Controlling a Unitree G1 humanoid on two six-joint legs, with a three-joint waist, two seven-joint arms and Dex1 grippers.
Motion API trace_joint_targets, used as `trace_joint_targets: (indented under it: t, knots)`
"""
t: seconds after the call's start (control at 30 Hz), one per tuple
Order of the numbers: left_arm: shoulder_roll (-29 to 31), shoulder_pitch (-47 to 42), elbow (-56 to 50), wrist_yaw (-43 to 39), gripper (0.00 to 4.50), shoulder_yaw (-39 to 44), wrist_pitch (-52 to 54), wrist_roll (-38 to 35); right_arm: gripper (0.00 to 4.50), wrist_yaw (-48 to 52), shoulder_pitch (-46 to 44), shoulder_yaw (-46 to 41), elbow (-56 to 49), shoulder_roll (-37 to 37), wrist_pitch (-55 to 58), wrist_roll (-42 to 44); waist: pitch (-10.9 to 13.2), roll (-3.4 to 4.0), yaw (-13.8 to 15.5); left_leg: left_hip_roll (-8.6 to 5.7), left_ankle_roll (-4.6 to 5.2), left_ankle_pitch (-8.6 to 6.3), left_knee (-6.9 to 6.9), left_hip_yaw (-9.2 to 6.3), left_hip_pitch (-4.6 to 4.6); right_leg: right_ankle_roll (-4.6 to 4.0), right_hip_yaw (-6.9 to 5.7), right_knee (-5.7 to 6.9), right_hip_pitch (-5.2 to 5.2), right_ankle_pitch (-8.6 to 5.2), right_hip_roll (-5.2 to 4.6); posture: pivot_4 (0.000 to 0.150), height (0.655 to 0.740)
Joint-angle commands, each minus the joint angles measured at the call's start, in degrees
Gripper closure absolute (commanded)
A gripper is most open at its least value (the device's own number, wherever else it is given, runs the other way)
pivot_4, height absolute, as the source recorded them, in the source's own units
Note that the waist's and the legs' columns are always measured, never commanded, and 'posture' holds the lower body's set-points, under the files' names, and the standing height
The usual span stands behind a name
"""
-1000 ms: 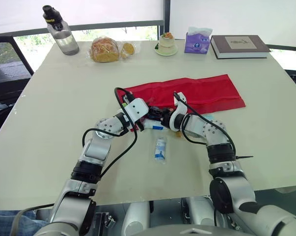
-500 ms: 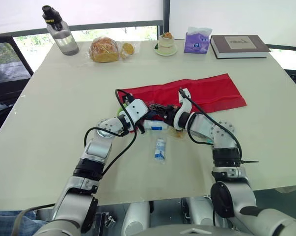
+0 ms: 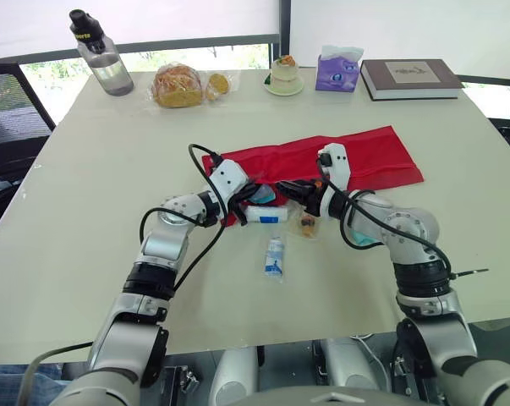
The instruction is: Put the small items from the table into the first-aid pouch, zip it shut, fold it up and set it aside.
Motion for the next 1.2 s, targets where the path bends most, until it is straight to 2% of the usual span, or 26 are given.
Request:
trace_joint_targets:
  t: [0.03, 0.1, 0.17, 0.33, 0.57, 1.2]
  knots:
    - [0.7, -2.6, 0.1, -2.3, 4.50, 1.8, 2.1, -3.0, 3.29, 4.1, -2.0, 4.7, -3.3, -0.9, -4.2, -4.8, 0.0, 0.00, 0.0, 0.01, 0.00, 0.00, 0.00, -0.01, 0.00, 0.00, 0.00, 0.01, 0.00, 0.00, 0.01, 0.150, 0.7332]
    - [1.1, -3.6, 0.9, -3.7, 4.50, 2.1, 3.0, -3.9, 4.24, 5.8, -2.2, 7.0, -3.9, -1.4, -5.3, -6.7, 0.0, 0.00, 0.1, 0.01, 0.00, 0.00, 0.00, -0.01, 0.00, 0.00, 0.00, 0.00, 0.00, 0.00, 0.01, 0.150, 0.7332]
    - [1.5, -4.3, 1.8, -4.9, 4.50, 2.3, 3.6, -4.5, 4.47, 6.9, -2.2, 8.3, -4.0, -1.2, -5.8, -8.1, 0.0, -0.01, 0.1, 0.01, 0.00, 0.00, 0.00, 0.00, -0.03, 0.00, 0.00, -0.02, 0.00, 0.00, 0.01, 0.150, 0.7332]
    - [2.8, -7.1, 5.7, -9.3, 4.50, 3.4, 5.7, -7.2, 4.47, 8.8, -4.3, 14.0, -0.5, -0.7, -8.7, -15.8, 0.0, -0.01, 0.0, 0.01, 0.00, 0.00, 0.00, -0.01, -0.03, 0.00, -0.01, -0.02, -0.01, 0.00, 0.01, 0.150, 0.7332]
    - [2.7, -7.5, 7.2, -11.3, 4.50, 3.5, 6.0, -7.4, 4.47, 11.9, -5.5, 19.2, 4.2, -1.5, -12.1, -24.8, 0.0, -0.02, 0.1, 0.01, -0.01, 0.00, 0.00, -0.01, -0.07, -0.01, -0.01, -0.04, -0.02, 0.00, 0.02, 0.150, 0.7332]
    - [1.9, -4.3, 1.5, -12.3, 4.50, 2.5, 8.1, -7.6, 4.47, 14.6, -9.4, 19.2, 19.7, 6.0, -21.3, -35.9, 0.0, -0.01, 0.1, 0.01, -0.02, 0.01, 0.00, -0.04, -0.03, -0.02, -0.02, 0.02, -0.02, 0.00, 0.02, 0.150, 0.7332]
